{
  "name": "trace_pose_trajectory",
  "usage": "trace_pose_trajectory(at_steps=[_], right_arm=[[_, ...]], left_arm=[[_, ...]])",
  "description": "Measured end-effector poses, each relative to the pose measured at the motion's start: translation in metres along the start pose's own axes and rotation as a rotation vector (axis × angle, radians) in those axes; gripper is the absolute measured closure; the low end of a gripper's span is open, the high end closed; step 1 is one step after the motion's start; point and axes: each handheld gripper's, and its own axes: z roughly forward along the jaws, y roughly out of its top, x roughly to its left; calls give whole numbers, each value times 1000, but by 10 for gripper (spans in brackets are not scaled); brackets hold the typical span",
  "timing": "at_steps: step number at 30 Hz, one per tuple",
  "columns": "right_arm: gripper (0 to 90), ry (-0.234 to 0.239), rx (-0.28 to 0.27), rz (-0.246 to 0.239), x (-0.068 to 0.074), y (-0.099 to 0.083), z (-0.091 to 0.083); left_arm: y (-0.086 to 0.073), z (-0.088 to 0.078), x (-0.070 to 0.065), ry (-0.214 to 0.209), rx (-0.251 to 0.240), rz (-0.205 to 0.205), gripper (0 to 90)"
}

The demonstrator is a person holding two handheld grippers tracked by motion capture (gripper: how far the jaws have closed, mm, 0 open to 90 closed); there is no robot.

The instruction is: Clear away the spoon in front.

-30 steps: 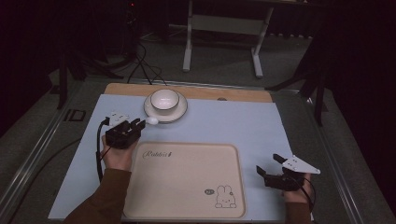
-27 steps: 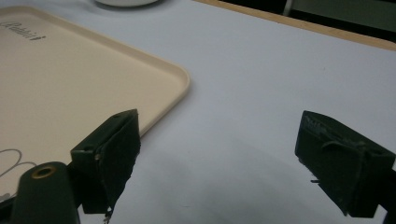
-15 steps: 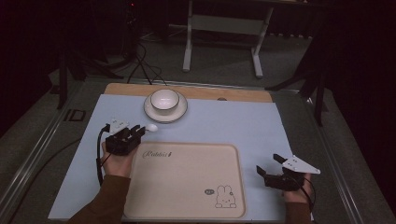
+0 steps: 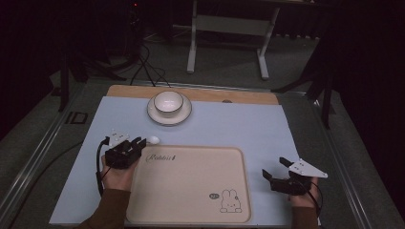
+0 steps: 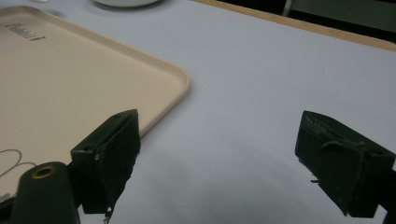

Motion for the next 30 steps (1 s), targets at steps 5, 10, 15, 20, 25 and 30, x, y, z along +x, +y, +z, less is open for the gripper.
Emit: trace_pose_trajectory(at_steps=[5, 10, 15, 20, 25, 30], right_arm=[[139, -1, -4, 0, -1, 0, -1], [138, -1, -4, 0, -1, 0, 0], [139, -1, -4, 0, -1, 0, -1], [139, -1, -4, 0, -1, 0, -1], [139, -1, -3, 0, -1, 0, -1], [138, -3, -3, 1, -2, -1, -2]], left_arm=[[-7, -5, -2, 4, 13, -5, 747], [-15, -8, -6, 31, 17, 13, 746], [-21, -12, -11, 43, 21, 28, 746], [-26, -15, -14, 56, 31, 36, 745], [-32, -15, -14, 52, 53, 26, 733], [-38, -13, -18, 35, 78, 20, 680]])
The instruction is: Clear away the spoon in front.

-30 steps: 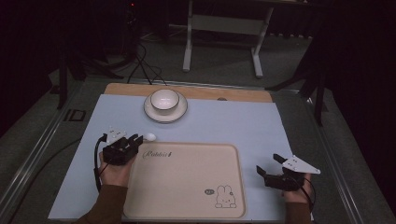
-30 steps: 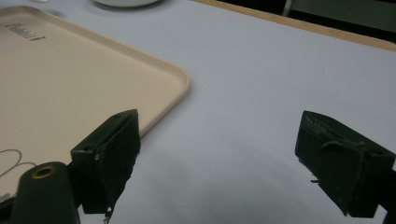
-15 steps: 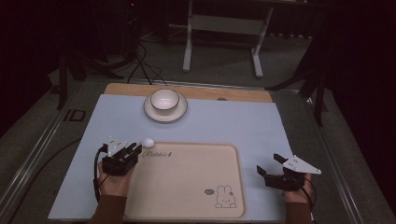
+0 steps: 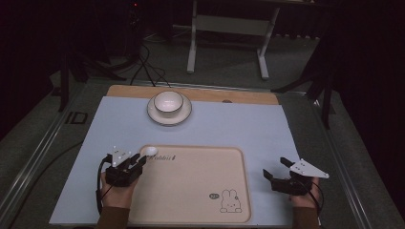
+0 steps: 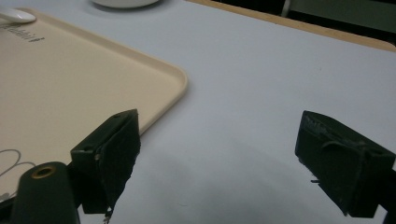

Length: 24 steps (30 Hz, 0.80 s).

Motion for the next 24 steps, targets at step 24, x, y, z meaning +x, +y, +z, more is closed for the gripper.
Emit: trace_pose_trajectory(at_steps=[24], right_arm=[[138, -3, 0, -1, -1, -1, -2]], left_arm=[[13, 1, 35, 15, -92, 30, 387]])
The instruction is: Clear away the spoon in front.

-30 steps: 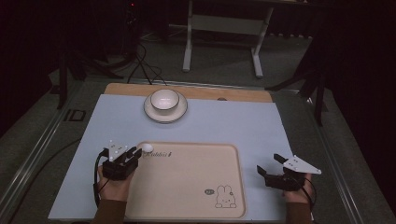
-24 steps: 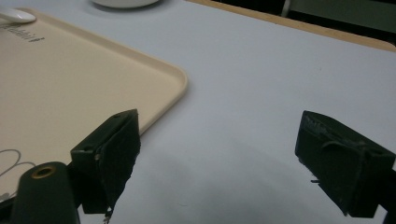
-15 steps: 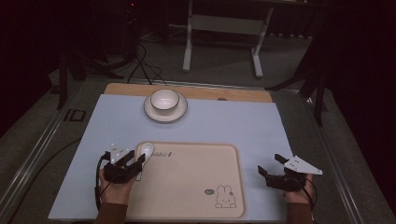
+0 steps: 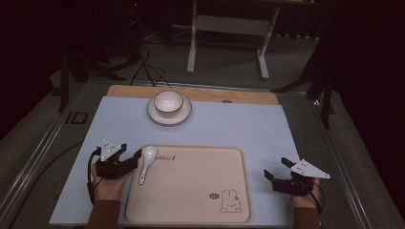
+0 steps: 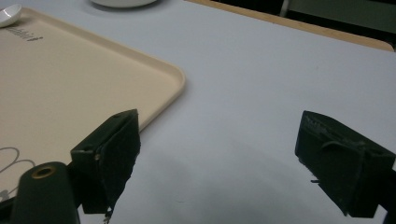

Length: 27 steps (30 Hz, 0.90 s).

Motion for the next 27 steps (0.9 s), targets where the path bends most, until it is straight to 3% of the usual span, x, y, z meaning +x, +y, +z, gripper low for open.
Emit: trace_pose_trajectory(at_steps=[9, 27], right_arm=[[139, -1, -1, -1, 0, 0, 0], [139, -15, -7, 10, -7, -1, -2]], left_arm=[[4, 0, 17, 14, -32, 42, 386], [1, 6, 54, 76, -25, 26, 392]])
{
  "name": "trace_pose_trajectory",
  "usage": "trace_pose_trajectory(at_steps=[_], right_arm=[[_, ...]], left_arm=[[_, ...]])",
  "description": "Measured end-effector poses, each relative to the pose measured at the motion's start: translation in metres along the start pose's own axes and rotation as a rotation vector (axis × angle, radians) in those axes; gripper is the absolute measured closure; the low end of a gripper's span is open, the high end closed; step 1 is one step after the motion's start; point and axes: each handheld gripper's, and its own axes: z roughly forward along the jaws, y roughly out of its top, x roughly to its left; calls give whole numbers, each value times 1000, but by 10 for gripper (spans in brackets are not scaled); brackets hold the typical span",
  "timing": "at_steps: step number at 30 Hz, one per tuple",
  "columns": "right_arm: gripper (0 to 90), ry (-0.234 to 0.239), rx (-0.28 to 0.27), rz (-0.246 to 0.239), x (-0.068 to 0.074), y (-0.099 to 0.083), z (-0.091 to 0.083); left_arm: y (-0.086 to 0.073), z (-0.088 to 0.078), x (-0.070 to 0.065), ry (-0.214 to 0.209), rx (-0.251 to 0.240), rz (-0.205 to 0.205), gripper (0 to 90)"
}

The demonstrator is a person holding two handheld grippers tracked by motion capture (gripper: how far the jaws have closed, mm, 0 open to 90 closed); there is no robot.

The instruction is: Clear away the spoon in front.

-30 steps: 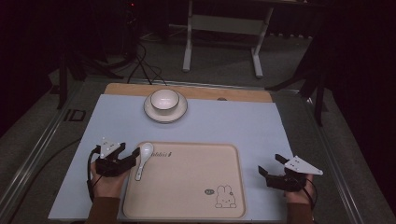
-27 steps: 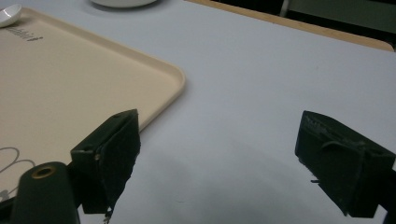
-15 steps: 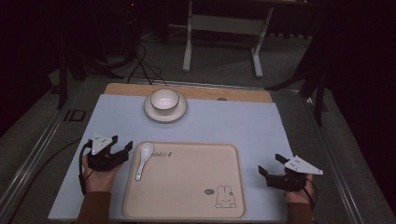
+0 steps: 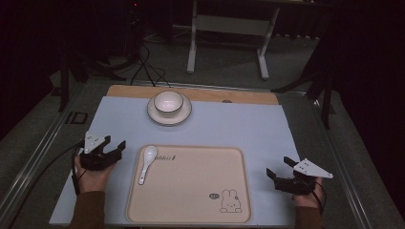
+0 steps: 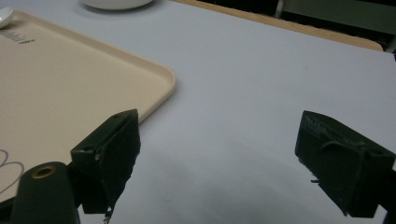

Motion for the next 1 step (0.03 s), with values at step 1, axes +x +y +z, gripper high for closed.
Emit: trace_pose_trajectory(at_steps=[1], right_arm=[[138, 0, 0, 0, 0, 0, 0]], left_arm=[[0, 1, 2, 10, 4, 2, 392]])
